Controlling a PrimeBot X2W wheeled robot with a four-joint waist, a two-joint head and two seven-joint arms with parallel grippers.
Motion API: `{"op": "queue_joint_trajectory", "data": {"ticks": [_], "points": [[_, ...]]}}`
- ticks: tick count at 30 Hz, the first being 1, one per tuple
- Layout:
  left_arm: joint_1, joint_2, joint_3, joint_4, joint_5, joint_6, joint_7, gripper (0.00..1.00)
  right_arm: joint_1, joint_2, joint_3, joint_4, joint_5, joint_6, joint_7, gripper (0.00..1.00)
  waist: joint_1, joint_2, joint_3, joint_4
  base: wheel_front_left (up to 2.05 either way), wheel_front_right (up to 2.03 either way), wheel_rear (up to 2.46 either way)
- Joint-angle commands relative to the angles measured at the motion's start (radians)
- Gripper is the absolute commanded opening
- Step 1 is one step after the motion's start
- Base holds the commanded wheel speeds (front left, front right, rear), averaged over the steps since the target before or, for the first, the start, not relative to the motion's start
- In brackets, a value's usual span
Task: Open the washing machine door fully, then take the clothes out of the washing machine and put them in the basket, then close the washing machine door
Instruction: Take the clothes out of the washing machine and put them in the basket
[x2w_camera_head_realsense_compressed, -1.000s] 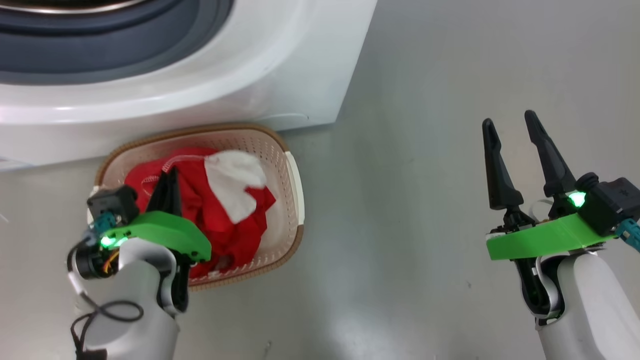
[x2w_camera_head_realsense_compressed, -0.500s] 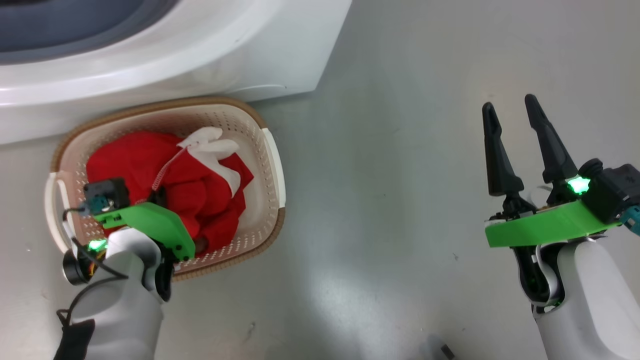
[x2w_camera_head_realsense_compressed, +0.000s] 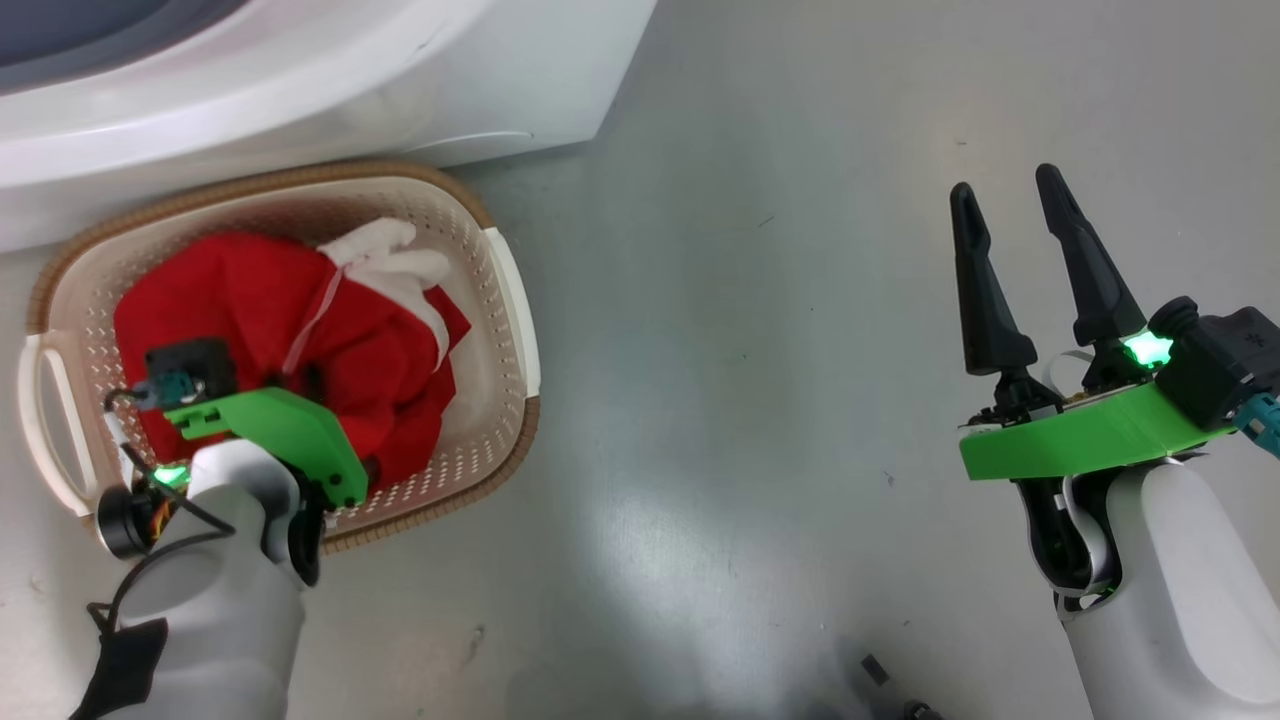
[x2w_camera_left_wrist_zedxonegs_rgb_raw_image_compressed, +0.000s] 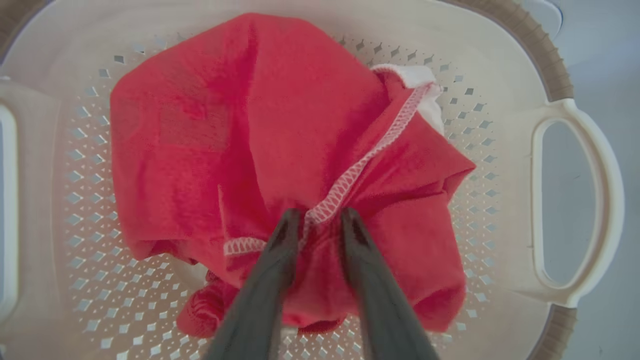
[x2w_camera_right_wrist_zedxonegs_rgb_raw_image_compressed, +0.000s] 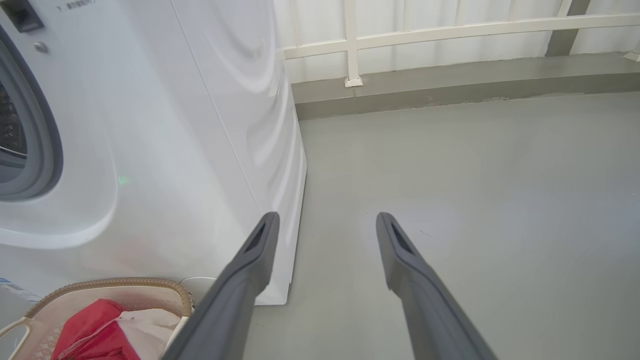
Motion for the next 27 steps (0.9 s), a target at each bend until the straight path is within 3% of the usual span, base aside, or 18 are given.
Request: {"op": "queue_joint_trajectory", "data": {"ticks": [1, 14, 27], "points": [[0.005, 0.029, 0.011, -0.006, -0.005, 0.009, -0.017, 1.00, -0.002, 0.001, 0.014, -0.020, 0.002, 0.005, -0.006, 1.00, 0.0000, 0.0000, 0.001, 0.000, 0.00, 0.00, 0.00], [0.051, 0.023, 0.003, -0.078, 0.001, -0.035, -0.138, 1.00, 0.010, 0.001, 0.001, 0.003, -0.009, 0.005, -0.006, 1.00, 0.0000, 0.0000, -0.074, 0.046, 0.00, 0.00, 0.00], [0.259, -0.011, 0.080, -0.548, 0.064, -0.038, -0.140, 1.00, 0.038, 0.001, -0.011, 0.032, -0.059, 0.005, -0.006, 1.00, 0.0000, 0.0000, -0.203, 0.113, 0.00, 0.00, 0.00]]}}
